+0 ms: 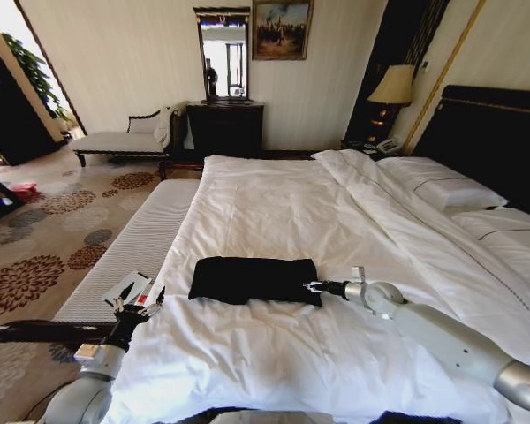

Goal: Fold the clothes on the bed.

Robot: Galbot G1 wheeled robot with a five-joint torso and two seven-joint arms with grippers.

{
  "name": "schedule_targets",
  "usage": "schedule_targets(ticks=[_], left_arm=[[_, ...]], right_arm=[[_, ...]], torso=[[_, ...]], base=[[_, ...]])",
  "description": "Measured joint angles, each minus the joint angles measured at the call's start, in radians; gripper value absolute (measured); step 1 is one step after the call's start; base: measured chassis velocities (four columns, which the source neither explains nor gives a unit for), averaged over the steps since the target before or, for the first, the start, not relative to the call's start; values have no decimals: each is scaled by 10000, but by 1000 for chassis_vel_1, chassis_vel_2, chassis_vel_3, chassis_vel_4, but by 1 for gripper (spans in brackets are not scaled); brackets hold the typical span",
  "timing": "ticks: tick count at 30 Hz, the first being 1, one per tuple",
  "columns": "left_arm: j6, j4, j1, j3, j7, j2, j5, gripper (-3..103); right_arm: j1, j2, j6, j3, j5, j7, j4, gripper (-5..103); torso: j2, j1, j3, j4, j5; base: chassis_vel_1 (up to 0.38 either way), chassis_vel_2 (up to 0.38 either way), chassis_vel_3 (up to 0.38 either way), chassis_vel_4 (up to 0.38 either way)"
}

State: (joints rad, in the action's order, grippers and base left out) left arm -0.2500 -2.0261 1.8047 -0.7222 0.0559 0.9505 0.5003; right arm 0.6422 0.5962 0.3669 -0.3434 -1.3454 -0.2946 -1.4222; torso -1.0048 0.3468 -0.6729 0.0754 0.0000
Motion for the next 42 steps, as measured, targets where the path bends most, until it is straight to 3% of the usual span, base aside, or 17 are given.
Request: schedule_targets(ticks=[2, 5, 11, 12, 15, 20, 35, 42], left_arm=[[0, 0, 0, 0, 0, 0, 0, 100], [0, 0, 0, 0, 0, 0, 0, 100], [0, 0, 0, 0, 0, 0, 1, 100], [0, 0, 0, 0, 1, 0, 0, 100], [0, 0, -1, 0, 0, 0, 0, 100], [0, 0, -1, 0, 0, 0, 0, 100], [0, 0, -1, 1, 1, -1, 1, 100], [-1, 0, -2, 1, 2, 0, 2, 100]], right_arm=[[27, 3, -9, 27, 0, 0, -43, 76], [118, -11, -16, 108, 20, 2, -119, 60], [312, -62, -23, 294, 87, -5, -208, 43], [368, -76, -25, 352, 105, -13, -230, 33], [442, -86, -28, 443, 117, -21, -263, 27], [592, -124, -42, 582, 124, -24, -368, 6], [1181, -125, -244, 1181, 162, -53, -682, 3], [1982, -827, -303, 2190, 92, -95, -1133, 3]], torso=[[0, 0, 0, -1, 0], [0, 0, 0, -2, 1], [-1, 0, 0, -2, 0], [0, 0, 0, -2, 0], [-1, -1, 0, -2, 1], [0, -1, 0, -2, 0], [0, -2, 0, -2, 0], [0, -2, 0, -2, 0]], base=[[0, 0, 0, 0], [0, 0, 0, 0], [0, 0, 0, 0], [0, 0, 0, 0], [0, 0, 0, 0], [0, 0, 0, 0], [0, 0, 0, 0], [0, 0, 0, 0]])
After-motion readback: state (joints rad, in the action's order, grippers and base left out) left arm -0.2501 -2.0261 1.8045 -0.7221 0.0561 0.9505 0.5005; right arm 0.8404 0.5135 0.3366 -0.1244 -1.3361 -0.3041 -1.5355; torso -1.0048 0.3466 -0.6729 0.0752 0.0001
